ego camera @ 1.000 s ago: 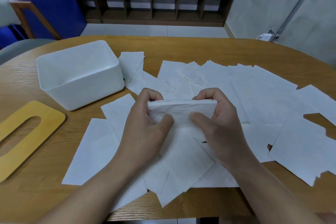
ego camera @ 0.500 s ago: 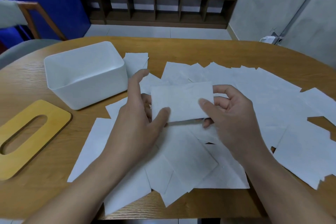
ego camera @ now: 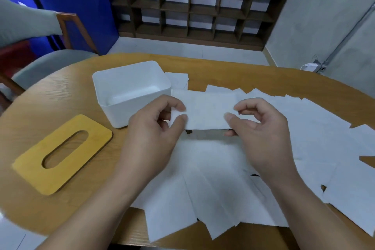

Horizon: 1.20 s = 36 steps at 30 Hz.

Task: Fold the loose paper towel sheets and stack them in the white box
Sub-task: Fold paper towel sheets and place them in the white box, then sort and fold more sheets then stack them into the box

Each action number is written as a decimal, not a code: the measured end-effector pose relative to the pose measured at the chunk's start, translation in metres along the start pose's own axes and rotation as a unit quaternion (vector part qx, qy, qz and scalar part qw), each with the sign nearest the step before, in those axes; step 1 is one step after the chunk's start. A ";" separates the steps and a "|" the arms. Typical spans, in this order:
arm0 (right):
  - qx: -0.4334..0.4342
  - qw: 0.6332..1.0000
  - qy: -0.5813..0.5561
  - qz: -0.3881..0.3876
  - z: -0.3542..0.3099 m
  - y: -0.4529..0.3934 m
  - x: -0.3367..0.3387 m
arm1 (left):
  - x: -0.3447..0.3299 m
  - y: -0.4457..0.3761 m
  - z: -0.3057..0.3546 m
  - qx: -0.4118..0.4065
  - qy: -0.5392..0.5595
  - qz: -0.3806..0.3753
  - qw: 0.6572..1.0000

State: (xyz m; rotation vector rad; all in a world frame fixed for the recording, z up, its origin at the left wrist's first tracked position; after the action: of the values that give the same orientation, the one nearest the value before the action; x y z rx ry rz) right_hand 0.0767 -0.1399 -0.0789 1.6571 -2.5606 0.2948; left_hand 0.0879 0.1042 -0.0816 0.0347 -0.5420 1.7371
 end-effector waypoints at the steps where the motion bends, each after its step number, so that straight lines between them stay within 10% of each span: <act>1: 0.011 1.000 -0.003 0.000 -0.008 -0.002 -0.009 | 0.007 -0.004 -0.003 0.002 0.005 0.011 1.000; 11: 0.172 0.979 0.093 -0.057 -0.072 -0.054 -0.130 | 0.095 -0.051 -0.023 -0.021 -0.134 0.189 0.973; 17: 0.278 0.902 0.297 -0.146 -0.070 -0.076 -0.192 | 0.104 -0.068 -0.046 -0.009 -0.252 0.181 0.951; 36: 0.257 0.726 0.533 -0.350 -0.068 -0.098 -0.239 | 0.099 -0.078 -0.065 -0.005 -0.288 0.174 0.942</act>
State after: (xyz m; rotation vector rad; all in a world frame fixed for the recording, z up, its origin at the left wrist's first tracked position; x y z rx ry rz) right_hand 0.2622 0.0489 -0.0410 1.6517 -0.9555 1.4358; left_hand 0.1537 0.2299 -0.0819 0.4785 -1.0344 2.0713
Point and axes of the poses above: each hand's wrist, its own y-axis away from the middle knuckle, its own x-axis out of the back of the hand, z = x × y, the point moved 5 cm from there along -y, towards the middle knuckle, and after that the axes turned 6 degrees about z, right-handed, at the moved point
